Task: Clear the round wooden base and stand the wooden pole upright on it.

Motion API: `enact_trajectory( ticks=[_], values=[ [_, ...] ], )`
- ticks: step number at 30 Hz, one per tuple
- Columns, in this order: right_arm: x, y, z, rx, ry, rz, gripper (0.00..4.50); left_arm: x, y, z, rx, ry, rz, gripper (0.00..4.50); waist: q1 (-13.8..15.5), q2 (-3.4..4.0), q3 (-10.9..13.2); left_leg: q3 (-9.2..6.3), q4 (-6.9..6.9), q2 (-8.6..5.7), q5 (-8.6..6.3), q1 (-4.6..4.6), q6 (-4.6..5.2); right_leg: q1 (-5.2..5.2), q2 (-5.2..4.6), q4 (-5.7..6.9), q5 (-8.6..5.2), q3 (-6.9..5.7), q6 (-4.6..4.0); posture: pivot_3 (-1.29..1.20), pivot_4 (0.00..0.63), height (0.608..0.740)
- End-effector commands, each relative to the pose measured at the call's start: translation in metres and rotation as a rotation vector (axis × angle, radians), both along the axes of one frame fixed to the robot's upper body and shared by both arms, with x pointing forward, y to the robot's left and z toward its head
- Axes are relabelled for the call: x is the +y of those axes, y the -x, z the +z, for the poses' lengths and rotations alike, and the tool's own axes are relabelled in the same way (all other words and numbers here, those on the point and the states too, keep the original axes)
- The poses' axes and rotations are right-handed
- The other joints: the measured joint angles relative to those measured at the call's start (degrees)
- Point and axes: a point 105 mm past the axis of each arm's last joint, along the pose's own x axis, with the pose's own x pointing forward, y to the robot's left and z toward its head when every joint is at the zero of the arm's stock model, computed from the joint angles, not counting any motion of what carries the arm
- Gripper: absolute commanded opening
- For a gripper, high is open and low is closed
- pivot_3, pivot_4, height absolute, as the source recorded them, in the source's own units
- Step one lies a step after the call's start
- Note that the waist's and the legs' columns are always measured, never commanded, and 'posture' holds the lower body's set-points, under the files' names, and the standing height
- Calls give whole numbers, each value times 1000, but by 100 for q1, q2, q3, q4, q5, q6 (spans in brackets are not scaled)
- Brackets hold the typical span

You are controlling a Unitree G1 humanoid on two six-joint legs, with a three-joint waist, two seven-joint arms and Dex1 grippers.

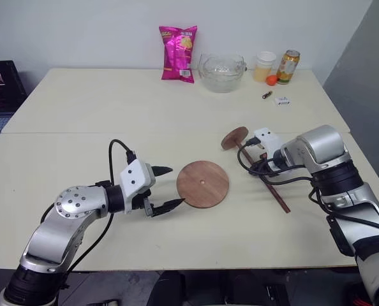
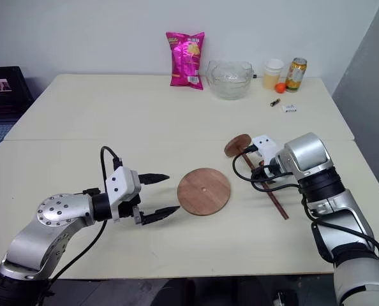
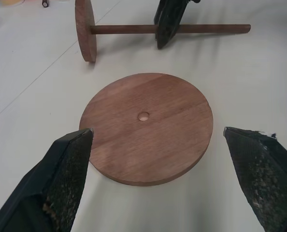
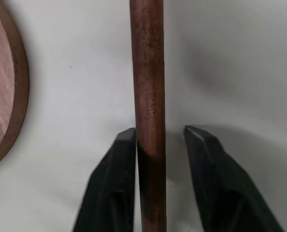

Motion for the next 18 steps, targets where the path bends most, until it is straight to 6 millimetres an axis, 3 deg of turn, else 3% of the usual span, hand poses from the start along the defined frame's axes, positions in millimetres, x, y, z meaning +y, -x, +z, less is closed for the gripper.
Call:
enact_trajectory(
  ticks=[1, 2, 9, 13, 15, 18],
  values=[
    [3, -4, 12, -10, -44, -22, 527, -1, 4, 8, -34, -15, -24, 4500, -6, 0, 0, 0, 0, 0, 0, 0, 0, 0, 0, 0, 0, 0, 0, 0, 150, 740],
    [4, -5, 13, -9, -55, -29, 247, -1, 4, 9, -34, -17, -24, 4500, -6, 0, 0, 0, 0, 0, 0, 0, 0, 0, 0, 0, 0, 0, 0, 0, 150, 740],
    [13, -6, 38, -26, -190, -50, 252, 3, 2, 13, -39, -17, -21, 4500, -5, 1, 0, 1, -1, 0, 0, -2, 0, -1, 0, 0, 0, 0, 0, 0, 150, 740],
    [35, -4, 82, -271, -357, 128, 252, 6, 1, 27, -37, 62, 5, 4500, -4, 1, 0, 1, -2, 0, 0, -2, 0, -3, 0, 0, 0, 1, 0, 0, 150, 740],
    [43, 4, 93, -361, -391, 203, 252, 9, 3, 32, -29, 96, 16, 4500, -3, 1, 0, -1, -4, 0, 0, -4, 1, -5, 1, -2, 0, -1, 0, 0, 150, 740],
    [59, 13, 120, -659, -511, 312, 252, 20, 9, 35, -16, 105, 47, 4500, -6, 0, 0, -2, -3, 1, -1, -4, 1, -3, 1, -5, -1, 0, 2, 0, 150, 740]
  ],
)
